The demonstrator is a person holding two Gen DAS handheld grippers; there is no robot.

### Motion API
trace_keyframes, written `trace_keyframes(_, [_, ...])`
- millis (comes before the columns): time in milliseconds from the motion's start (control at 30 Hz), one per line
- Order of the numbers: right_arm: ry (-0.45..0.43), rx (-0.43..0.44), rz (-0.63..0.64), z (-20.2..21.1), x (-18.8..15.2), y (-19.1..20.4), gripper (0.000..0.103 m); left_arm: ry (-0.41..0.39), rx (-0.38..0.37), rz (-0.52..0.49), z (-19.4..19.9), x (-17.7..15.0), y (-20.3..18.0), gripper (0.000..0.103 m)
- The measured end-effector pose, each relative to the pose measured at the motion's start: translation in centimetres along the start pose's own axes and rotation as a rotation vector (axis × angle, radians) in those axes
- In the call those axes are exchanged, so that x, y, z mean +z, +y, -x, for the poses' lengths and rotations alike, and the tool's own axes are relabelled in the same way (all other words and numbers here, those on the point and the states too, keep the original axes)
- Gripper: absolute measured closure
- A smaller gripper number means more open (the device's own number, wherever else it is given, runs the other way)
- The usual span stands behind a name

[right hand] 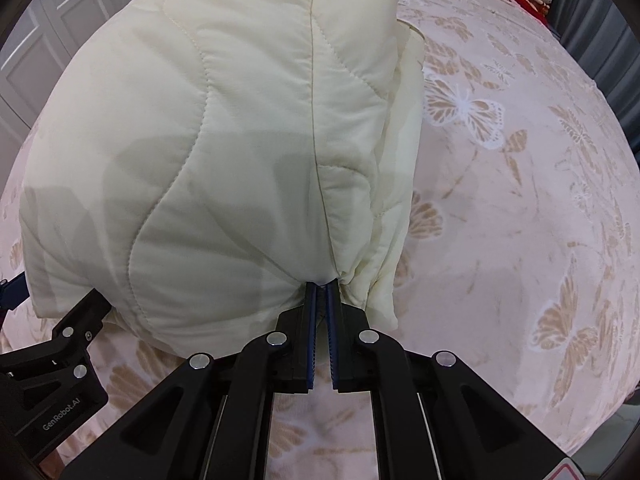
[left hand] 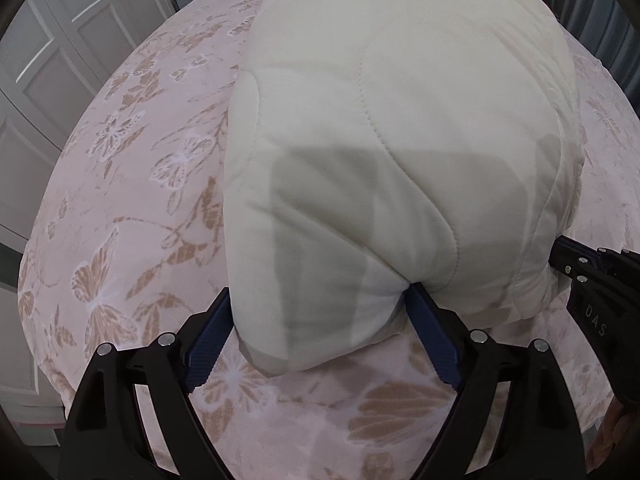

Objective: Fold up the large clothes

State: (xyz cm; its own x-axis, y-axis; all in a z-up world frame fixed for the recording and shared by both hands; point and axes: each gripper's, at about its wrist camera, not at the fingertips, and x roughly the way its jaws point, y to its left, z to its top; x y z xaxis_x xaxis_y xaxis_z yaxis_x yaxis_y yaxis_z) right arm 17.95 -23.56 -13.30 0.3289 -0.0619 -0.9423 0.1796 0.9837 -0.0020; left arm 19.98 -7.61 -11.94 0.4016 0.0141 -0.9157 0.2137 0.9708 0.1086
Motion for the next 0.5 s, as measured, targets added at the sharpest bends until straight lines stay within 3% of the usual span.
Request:
trace_keyframes(267, [-0.021, -0.007, 0.018, 0.3, 0.0, 0.4, 0.097, -0.003, 0.037, -0.016, -0.4, 0.5, -0.3, 0.011])
trace_keyframes(367, [-0.091, 0.044, -0.056, 3.7, -0.9, -0.6, 0.095, -0.032, 0.035, -0.019, 1.0, 0.4, -0.1, 0.015])
trace_keyframes(500, [-0.203, 0.082, -0.109, 8.9, -3.5, -1.1, 0.072, -0.111, 0.016, -0.005, 5.1, -0.8, 0.4, 0.017])
